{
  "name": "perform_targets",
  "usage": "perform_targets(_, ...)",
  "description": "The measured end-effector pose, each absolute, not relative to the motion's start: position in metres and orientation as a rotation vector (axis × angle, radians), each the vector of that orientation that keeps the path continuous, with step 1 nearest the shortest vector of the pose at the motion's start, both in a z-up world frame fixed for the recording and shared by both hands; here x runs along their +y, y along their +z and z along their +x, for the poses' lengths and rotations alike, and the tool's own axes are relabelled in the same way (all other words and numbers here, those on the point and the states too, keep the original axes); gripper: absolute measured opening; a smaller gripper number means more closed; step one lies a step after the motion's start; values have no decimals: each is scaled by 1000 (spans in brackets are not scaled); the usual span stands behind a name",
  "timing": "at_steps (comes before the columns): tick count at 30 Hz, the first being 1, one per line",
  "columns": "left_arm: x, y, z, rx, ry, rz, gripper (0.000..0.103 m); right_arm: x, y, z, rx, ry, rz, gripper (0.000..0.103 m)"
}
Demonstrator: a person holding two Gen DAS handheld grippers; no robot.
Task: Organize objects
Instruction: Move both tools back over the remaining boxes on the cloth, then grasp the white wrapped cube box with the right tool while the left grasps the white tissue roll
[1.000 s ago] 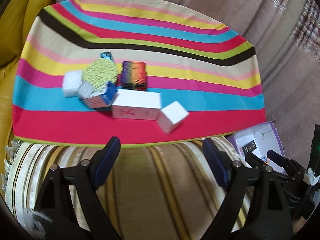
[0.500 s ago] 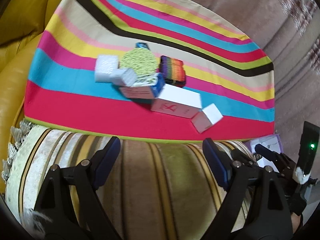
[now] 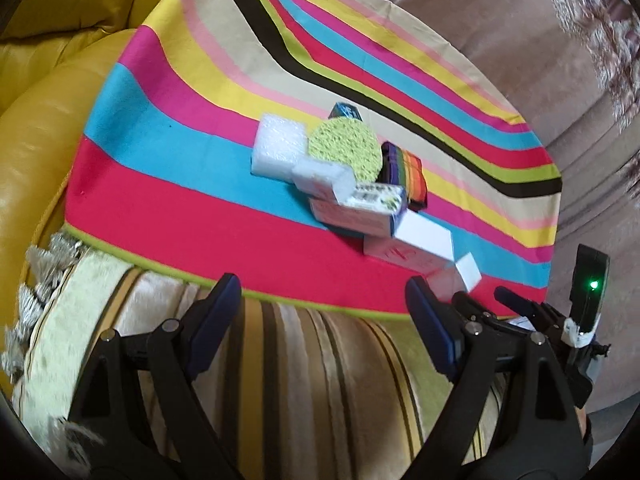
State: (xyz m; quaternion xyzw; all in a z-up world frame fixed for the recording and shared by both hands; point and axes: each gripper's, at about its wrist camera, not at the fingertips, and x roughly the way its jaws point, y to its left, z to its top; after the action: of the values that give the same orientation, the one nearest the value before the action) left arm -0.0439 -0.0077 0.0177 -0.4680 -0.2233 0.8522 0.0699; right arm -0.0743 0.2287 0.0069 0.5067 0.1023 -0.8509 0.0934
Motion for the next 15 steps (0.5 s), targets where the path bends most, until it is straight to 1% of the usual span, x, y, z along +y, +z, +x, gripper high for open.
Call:
perform_targets(3,-15,16,-56,-688,2531,-1377,86,226,6,-83,311,-2528,1504,80)
perform_targets(11,-30,15,-94,-632,2489,-1317,86,221,0,-94,324,-2523,1504,80)
perform_targets(12,-31,13,-99,-629,2467,-1318,86,220,-2,-96,326,-2519,1505,79)
perform_targets(14,-32,7,-112,-642,2409,-1327,86,218,-4,-98,321,-2501,1514,74)
perform_targets(15,-32,5,-115,-642,2404,-1336,86,218,-6,-99,316,-2495,1521,69)
